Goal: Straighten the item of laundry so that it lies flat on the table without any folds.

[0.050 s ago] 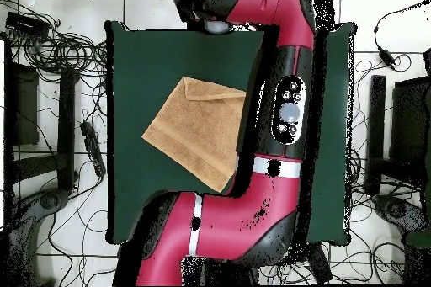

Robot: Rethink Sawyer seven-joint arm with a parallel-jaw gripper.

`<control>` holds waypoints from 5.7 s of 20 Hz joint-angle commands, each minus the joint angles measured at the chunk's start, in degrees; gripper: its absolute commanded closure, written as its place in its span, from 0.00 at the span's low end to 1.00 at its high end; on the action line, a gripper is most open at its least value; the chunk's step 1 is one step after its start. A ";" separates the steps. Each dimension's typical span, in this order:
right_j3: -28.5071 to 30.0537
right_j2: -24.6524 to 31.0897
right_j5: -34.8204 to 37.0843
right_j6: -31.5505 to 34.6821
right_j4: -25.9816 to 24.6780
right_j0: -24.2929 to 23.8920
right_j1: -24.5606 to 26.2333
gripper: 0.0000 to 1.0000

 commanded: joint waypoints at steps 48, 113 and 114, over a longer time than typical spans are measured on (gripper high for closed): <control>45.10 3.43 -18.16 1.43 -1.81 -1.70 -14.95 0.00; 55.51 4.87 -36.54 16.73 9.07 3.76 -10.87 0.00; 55.00 4.61 -36.69 16.62 9.24 3.90 -10.38 0.00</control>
